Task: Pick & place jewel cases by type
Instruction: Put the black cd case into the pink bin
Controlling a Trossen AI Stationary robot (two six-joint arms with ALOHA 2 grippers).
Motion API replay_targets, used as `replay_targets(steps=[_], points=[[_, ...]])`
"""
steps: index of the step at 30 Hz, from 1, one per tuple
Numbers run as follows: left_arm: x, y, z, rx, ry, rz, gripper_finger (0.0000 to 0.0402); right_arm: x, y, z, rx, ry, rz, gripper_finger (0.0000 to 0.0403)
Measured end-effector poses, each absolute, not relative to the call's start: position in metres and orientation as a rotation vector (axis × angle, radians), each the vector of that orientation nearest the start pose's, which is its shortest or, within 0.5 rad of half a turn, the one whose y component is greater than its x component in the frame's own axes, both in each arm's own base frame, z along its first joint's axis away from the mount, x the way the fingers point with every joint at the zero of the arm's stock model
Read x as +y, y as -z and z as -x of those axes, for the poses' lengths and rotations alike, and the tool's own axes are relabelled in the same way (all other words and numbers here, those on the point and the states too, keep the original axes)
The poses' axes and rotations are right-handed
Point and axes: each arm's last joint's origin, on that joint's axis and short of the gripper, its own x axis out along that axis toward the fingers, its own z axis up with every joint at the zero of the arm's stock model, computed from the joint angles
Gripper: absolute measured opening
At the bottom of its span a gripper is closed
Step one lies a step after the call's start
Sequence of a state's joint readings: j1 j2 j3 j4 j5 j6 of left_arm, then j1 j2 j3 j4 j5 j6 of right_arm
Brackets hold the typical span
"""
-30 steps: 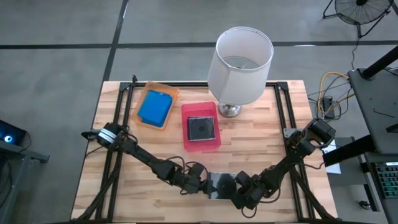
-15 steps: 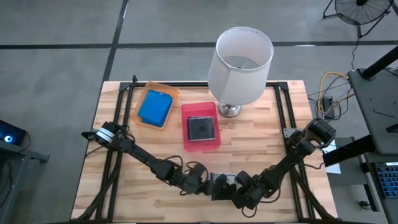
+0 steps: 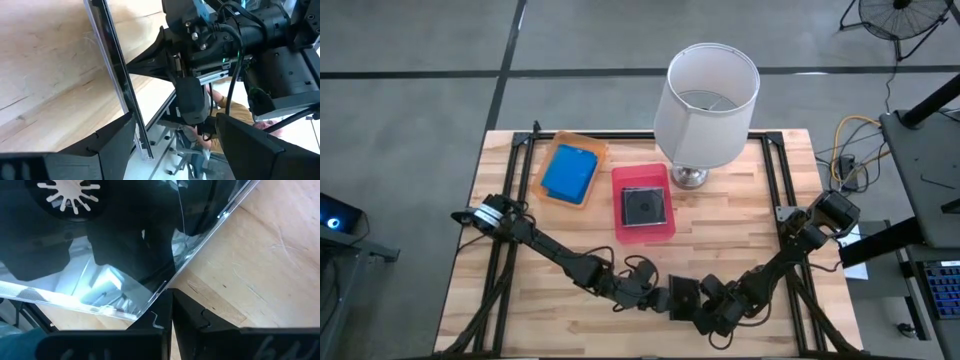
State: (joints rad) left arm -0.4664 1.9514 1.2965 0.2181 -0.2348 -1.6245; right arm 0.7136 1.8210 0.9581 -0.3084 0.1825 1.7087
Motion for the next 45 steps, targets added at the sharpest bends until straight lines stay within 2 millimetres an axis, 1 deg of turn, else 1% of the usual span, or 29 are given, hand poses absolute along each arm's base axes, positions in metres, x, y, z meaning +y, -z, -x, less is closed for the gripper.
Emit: replay_targets(steps=[10,15,22,32,45], points=[[-0.190,-0.208,-0.394,0.497,-0.145,1.422,0.0263,0.211,-0.123,-0.251,1.091,0.513,-0.997,0.0008],[-0.190,-0.215,-0.398,0.477,-0.123,1.409,0.0263,0.211,-0.123,-0.251,1.090,0.511,-0.997,0.0008],[-0.186,-0.223,-0.404,0.444,-0.109,1.388,0.0263,0.211,-0.124,-0.253,1.074,0.503,-1.003,0.0009],[-0.185,-0.224,-0.409,0.436,-0.107,1.392,0.0263,0.211,-0.124,-0.254,1.055,0.498,-1.002,0.0009],[-0.185,-0.226,-0.409,0.436,-0.102,1.391,0.0263,0.211,-0.124,-0.256,1.032,0.479,-0.992,0.0009]])
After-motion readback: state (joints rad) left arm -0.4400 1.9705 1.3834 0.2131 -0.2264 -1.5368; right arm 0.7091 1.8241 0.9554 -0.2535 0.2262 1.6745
